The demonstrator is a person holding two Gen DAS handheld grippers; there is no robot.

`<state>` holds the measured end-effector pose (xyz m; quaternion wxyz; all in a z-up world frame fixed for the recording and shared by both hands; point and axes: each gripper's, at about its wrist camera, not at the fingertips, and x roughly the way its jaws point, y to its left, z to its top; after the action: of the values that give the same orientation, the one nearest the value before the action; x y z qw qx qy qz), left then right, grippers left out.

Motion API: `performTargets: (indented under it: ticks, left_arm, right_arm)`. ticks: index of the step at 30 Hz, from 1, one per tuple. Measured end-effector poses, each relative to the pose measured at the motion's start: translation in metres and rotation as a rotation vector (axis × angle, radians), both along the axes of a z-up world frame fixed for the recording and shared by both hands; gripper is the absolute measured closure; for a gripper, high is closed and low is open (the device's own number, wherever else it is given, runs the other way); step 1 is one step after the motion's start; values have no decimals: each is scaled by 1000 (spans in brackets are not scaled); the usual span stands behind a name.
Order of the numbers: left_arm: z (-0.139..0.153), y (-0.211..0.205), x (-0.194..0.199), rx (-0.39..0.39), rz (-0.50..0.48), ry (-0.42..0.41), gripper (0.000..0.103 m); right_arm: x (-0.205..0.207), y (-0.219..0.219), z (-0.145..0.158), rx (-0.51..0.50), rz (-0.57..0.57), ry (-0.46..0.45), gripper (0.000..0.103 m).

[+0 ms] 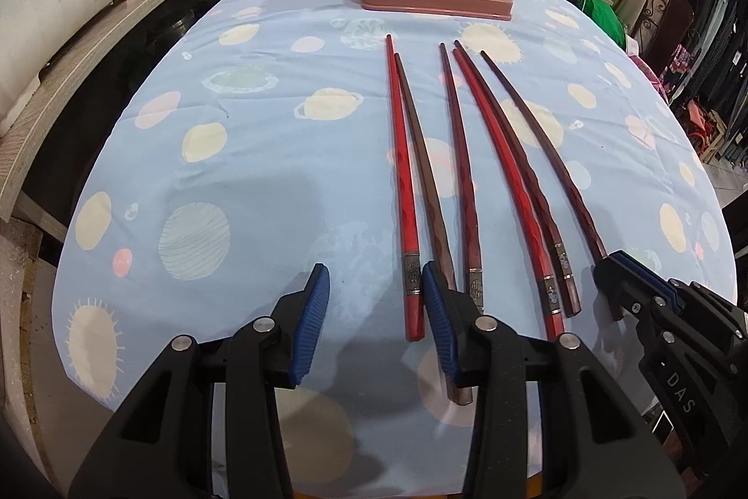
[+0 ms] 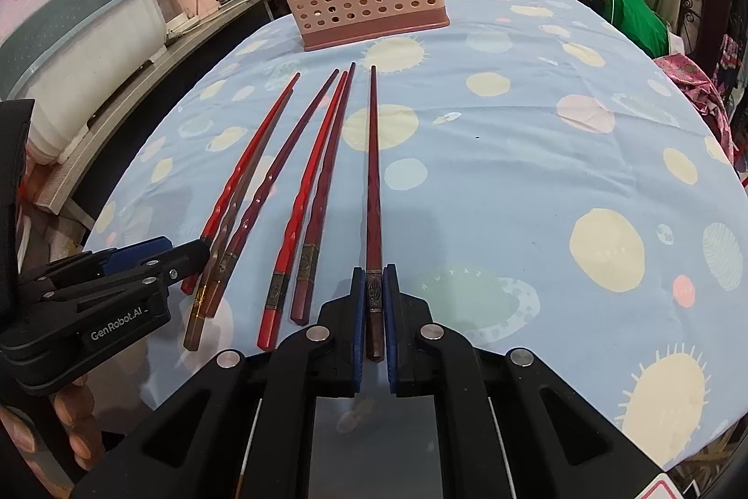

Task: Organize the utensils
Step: 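Grasp a dark-brown chopstick with the right tool, then grasp a red chopstick with the left tool while the right tool lifts its chopstick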

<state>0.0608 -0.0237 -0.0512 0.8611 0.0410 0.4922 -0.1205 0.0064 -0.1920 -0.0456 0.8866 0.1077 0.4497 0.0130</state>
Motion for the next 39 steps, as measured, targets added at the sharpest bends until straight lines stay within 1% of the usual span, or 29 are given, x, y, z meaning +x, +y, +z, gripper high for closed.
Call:
performTargets:
  ticks: [2,4,8,9,10,15,19,27,31,39]
  left_arm:
    - [0,1,0,4,2,-2,65]
    - [0,2,0,5,3,-3,76]
    - [1,3,1,5,8,-1,88]
    - [1,3,1,6,9,-1,93]
    - [0,3,2,5,11,0,95]
    - [1,3,2,10,11,1,96]
    - [2,6,4,-7,20,26,96]
    - [14,14,4,6,27,27,96]
    - [27,21,5,-27,36,23,96]
    - [66,29,11,-65,46,-33,96]
  right_arm:
    - [0,0,0,0,0,0,96]
    - [0,0,0,0,0,0,96]
    - [0,0,0,-1,0,0,96]
    - [0,0,0,-1,0,0,96]
    - [0,0,0,0,0,0,96]
    - [0,0,0,1,-1,0,96]
    - [-2,-4,2,26,-8,2,96]
    - [-5,-19,23,49,-49,-47,96]
    - [-7,-24,41,52,-60,-90,96]
    - [-4,-41,82,73,-92,-183,96]
